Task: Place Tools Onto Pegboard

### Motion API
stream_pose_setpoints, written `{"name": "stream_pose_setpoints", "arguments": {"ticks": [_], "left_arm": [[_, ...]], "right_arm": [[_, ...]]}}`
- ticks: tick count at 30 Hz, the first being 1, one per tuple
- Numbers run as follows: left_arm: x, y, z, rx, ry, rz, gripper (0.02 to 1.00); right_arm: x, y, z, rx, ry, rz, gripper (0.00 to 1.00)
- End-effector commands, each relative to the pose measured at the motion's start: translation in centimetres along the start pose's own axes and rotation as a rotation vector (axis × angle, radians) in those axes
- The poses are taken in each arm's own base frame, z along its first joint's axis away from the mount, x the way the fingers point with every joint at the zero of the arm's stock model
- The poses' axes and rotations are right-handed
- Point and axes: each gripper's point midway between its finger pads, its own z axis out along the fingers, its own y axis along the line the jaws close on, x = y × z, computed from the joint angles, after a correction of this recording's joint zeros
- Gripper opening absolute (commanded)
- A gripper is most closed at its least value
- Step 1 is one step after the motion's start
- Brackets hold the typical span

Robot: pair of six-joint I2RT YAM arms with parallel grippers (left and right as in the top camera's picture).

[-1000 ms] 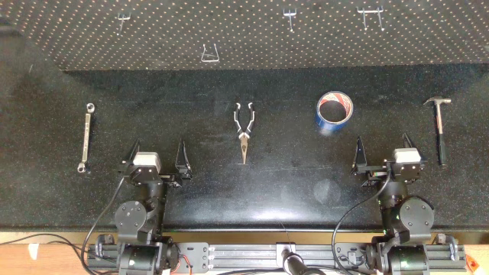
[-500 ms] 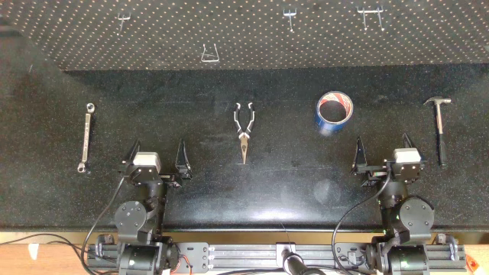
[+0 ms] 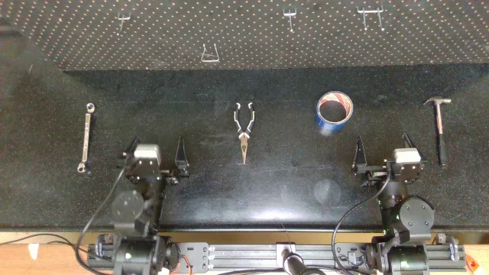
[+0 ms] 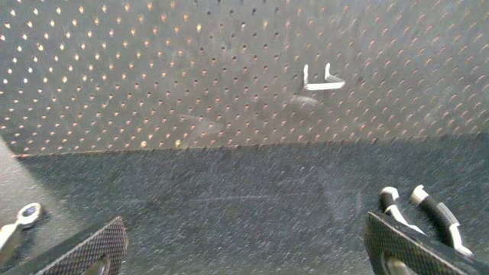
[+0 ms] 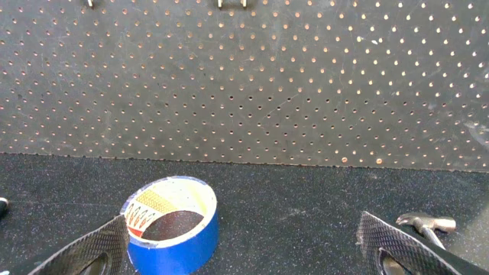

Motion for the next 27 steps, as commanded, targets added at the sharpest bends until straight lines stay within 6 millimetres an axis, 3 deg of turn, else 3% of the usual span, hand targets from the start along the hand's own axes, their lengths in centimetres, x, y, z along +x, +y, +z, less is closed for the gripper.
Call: {"name": "stream_pose_setpoints", "arguments": {"ticks": [1, 4, 8, 15, 23, 27], "left_arm": [[-2.5, 2.1, 1.2, -0.065, 0.185, 0.156, 0.996], [-1.8, 4.8, 1.2, -0.166, 0.382, 0.150, 0.996], [-0.8, 9.7, -0.4, -0.340, 0.684, 0.123, 0.996], [0.8, 14.0, -2.6, -0.450, 0.929, 0.018, 0.993], [5.7, 17.0, -2.5, -0.227, 1.069, 0.044, 0.996], [8.0, 19.4, -1.6, -0.223, 1.070, -0.026, 0.996]], "right_arm": [[0.0, 0.3, -0.1, -0.013, -0.003, -0.014, 0.976], [0.0, 0.3, -0.1, -0.013, -0.003, -0.014, 0.976], [0.0, 0.3, -0.1, -0.013, -0.003, -0.014, 0.976], [0.0, 0.3, -0.1, -0.013, -0.003, -0.014, 0.976], [0.0, 0.3, -0.1, -0.013, -0.003, -0.014, 0.976], [0.0, 0.3, -0.1, -0.013, -0.003, -0.014, 0.976]]}}
